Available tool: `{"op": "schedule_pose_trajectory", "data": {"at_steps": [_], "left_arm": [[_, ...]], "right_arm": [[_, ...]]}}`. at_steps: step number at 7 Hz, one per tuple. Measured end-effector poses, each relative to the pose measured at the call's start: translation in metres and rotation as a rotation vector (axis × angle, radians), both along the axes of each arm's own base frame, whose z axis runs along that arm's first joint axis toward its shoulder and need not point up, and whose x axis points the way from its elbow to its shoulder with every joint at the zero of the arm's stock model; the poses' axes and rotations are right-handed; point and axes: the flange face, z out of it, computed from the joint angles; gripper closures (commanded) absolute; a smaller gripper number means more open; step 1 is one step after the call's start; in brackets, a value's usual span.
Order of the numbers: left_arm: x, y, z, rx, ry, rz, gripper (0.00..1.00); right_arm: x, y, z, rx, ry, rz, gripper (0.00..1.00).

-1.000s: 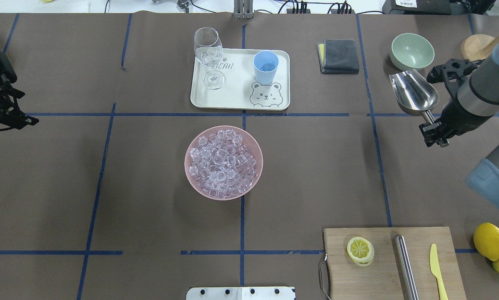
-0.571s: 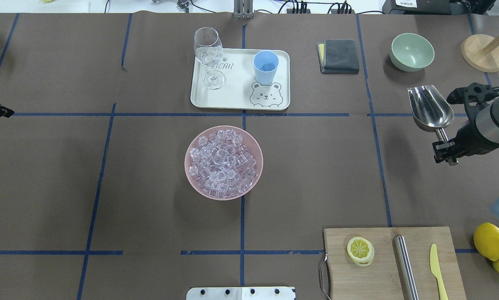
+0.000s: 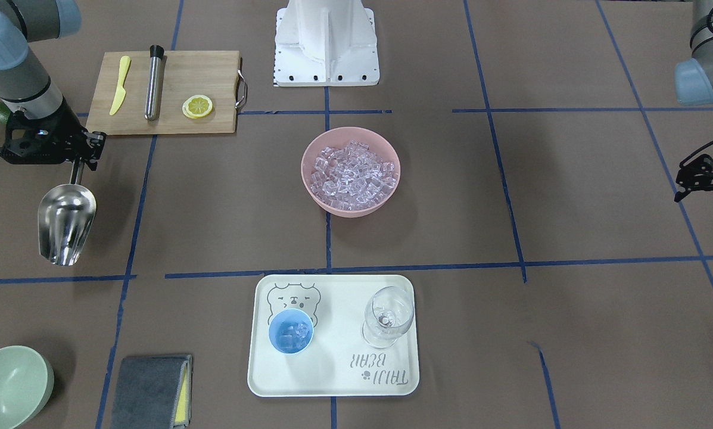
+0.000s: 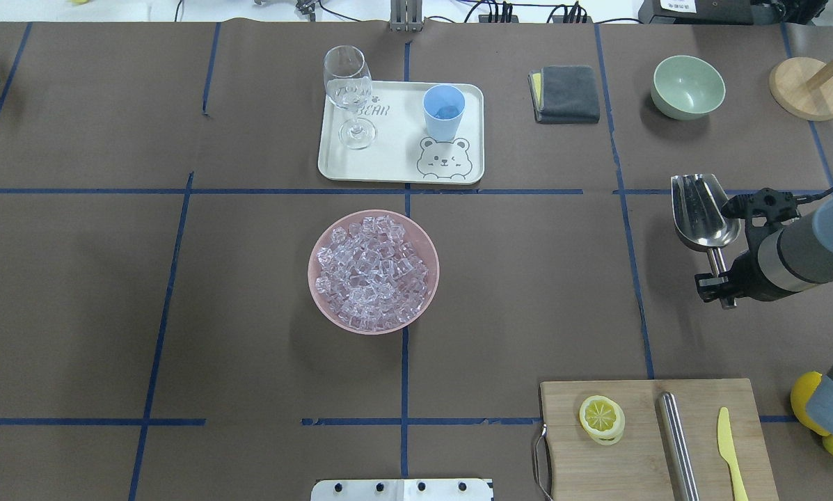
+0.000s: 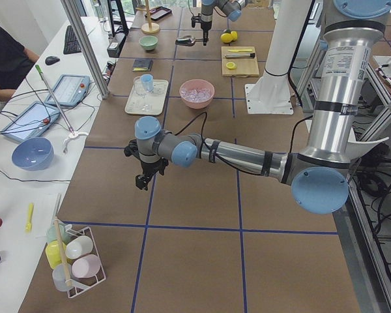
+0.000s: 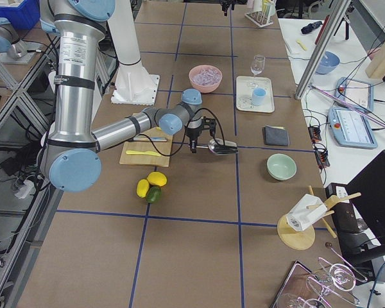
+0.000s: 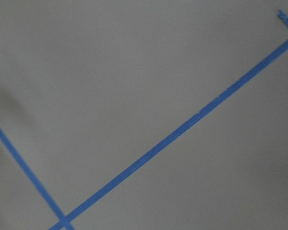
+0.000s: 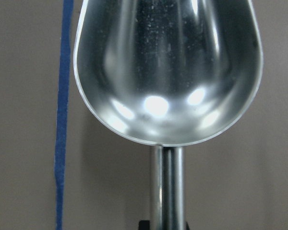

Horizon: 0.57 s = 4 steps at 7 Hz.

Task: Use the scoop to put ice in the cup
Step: 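Carry the empty scoop back with right gripper while left arm withdraws, then lower the scoop onto the table and open the right gripper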

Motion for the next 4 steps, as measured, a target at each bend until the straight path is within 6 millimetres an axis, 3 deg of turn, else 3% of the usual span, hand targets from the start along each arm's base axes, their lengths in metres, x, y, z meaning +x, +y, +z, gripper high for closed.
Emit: {"op": "schedule_pose_trajectory", "data": {"at_steps": [4], "left_arm": [[-0.003, -0.001, -0.005, -0.004, 0.0, -0.004, 0.0]], "right_arm": [[-0.013, 0.015, 0.024, -0.06, -0.026, -0.065, 1.0]]}}
